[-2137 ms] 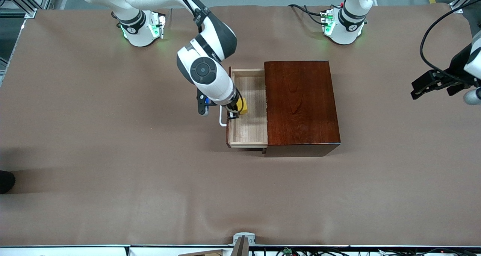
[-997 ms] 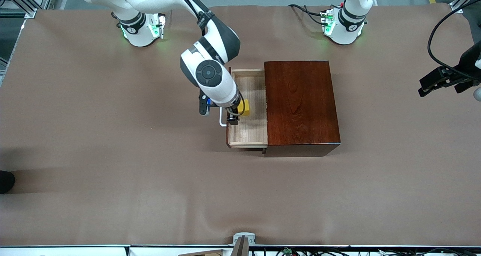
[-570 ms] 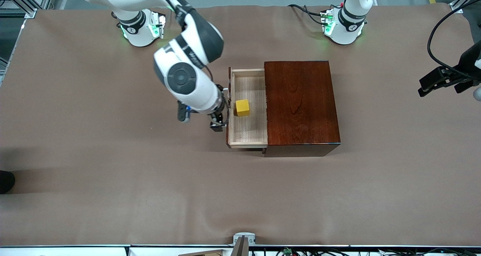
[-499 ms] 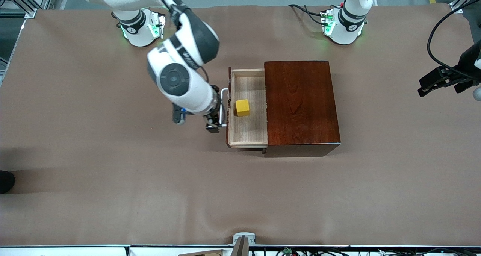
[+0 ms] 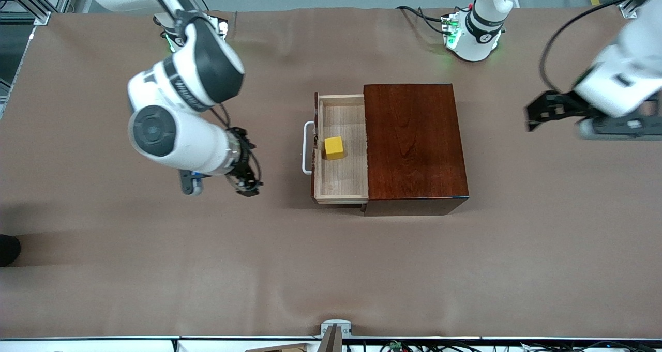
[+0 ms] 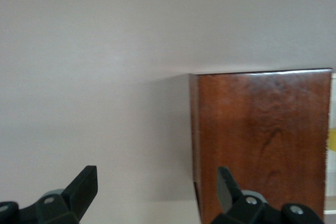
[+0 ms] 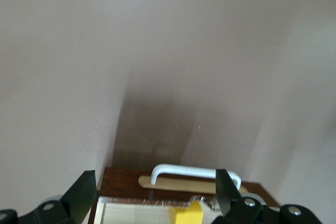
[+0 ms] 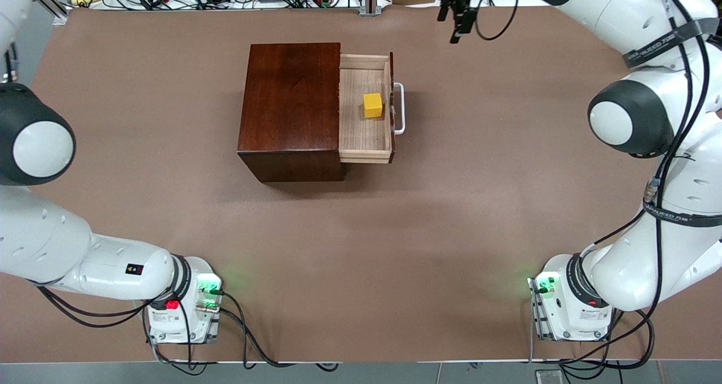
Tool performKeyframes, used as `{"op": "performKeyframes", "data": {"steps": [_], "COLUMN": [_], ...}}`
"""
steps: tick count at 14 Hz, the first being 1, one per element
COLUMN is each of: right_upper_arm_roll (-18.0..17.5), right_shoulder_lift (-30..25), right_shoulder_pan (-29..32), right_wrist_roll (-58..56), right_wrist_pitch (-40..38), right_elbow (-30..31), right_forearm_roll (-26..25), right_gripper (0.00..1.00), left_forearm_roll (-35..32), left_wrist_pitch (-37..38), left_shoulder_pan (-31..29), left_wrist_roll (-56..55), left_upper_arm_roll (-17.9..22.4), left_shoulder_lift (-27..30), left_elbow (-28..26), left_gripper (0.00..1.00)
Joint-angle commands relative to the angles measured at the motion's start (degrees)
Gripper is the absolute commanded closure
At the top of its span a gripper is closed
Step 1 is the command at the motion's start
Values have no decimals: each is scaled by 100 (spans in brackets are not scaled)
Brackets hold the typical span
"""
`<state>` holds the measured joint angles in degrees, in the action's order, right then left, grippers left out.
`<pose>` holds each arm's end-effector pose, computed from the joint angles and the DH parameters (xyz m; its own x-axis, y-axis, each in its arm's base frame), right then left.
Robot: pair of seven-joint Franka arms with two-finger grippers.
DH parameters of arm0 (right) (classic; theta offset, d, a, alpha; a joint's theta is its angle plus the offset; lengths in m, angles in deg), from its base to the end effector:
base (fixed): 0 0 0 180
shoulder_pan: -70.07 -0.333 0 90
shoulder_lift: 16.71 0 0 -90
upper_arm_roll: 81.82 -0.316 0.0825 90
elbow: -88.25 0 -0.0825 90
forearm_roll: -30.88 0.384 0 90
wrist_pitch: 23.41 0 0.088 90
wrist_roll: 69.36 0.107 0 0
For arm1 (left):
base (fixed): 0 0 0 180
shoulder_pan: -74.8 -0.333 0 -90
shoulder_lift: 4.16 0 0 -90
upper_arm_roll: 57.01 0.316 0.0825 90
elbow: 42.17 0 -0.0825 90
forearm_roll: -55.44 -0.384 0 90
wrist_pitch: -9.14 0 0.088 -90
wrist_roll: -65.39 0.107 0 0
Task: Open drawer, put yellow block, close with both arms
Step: 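Withdraw the right gripper while the left gripper reaches the drawer front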
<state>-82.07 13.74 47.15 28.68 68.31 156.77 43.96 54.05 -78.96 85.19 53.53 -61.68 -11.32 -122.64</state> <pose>0.6324 0.2955 0.4707 0.2187 -0.9539 -0.2057 -0.9546 -0.2528 0.1573 0.5715 -0.1475 0.6285 0.9985 -0.0543 0.0113 -0.0542 -0.9985 -0.0120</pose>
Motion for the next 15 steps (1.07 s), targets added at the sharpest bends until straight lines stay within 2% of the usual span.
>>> {"op": "performKeyframes", "data": {"steps": [1,4,7,10,12,15], "right_upper_arm_roll": [-81,-72,-63,-72,-63,-72], "right_shoulder_lift": [-179,-320,-539,-741,-812,-1005], "right_shoulder_pan": [358,709,1104,1492,1702,1809], "right_wrist_roll": [-730,-1671,-2549,-3473,-4000,-4993], "right_wrist_pitch": [-233,-592,-830,-1102,-1348,-1577], "right_elbow": [21,21,21,30,39,65], "right_forearm_roll": [-104,-139,-148,-165,-192,-656], "right_gripper": [0,0,0,0,0,0], "left_forearm_roll": [-46,-55,-63,-63,-63,-55], "left_wrist_pitch": [-40,-154,-873,-1620,-2252,-2535], "left_shoulder_pan": [549,1410,2368,3028,3581,4181], "left_wrist_roll": [-674,-1798,-3414,-4725,-5743,-6713], "left_upper_arm_roll": [-43,-43,18,71,316,633], "left_shoulder_lift": [-294,-742,-1557,-2393,-2876,-3642], "left_elbow": [163,382,829,1322,1585,2385], "left_gripper": [0,0,0,0,0,0]}}
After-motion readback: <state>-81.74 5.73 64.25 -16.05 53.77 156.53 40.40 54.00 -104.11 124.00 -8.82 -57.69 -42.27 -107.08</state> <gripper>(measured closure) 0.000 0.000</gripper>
